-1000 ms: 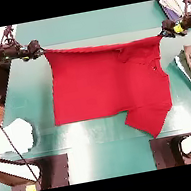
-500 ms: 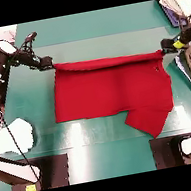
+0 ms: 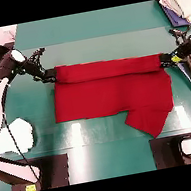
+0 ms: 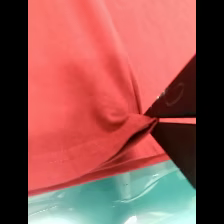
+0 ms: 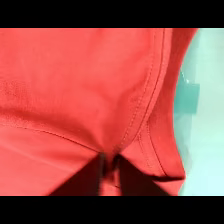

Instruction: Fold the shirts.

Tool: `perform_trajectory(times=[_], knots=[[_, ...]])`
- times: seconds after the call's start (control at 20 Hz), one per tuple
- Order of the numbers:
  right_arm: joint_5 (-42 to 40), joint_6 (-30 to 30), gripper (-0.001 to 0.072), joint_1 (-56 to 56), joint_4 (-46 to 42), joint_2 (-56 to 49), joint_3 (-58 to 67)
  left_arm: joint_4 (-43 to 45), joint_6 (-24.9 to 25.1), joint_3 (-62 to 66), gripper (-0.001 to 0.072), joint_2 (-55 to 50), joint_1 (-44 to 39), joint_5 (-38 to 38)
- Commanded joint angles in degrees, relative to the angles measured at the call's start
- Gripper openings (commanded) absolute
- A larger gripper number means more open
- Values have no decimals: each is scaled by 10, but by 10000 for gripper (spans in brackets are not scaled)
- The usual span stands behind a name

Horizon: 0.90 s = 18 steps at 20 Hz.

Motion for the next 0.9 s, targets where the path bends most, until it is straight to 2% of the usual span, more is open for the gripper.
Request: perform_trajectory(times=[0.0, 0.1, 0.15, 0.2, 0.25, 0.4, 0.55, 0.7, 0.8, 0.85], knots=[[18, 17, 439, 0, 2, 3, 11, 4, -9, -7, 58, 3, 0, -37], [51, 19, 456, 0, 2, 3, 41, 5, -8, -6, 59, 4, 1, -75], [70, 19, 451, 0, 5, 3, 56, 6, -8, -6, 122, 4, 1, -86], [83, 19, 450, 0, 6, 4, 66, 5, -8, -6, 586, 4, 1, -89], [93, 19, 450, 0, 6, 7, 75, 5, -26, -6, 690, 4, 1, -80], [98, 19, 449, 0, 6, 30, 76, 12, -37, 0, 681, 4, 2, -71], [130, 17, 448, -9, 5, 67, 76, 41, -37, 17, 681, 26, 21, -129], [162, -4, 446, -28, 6, 106, 76, 43, -37, -76, 681, 116, 47, -99], [171, -5, 387, -43, 6, 130, 76, 40, -37, -195, 681, 201, 56, -57], [171, -5, 305, -49, 8, 141, 76, 38, -37, -257, 681, 246, 56, -34]])
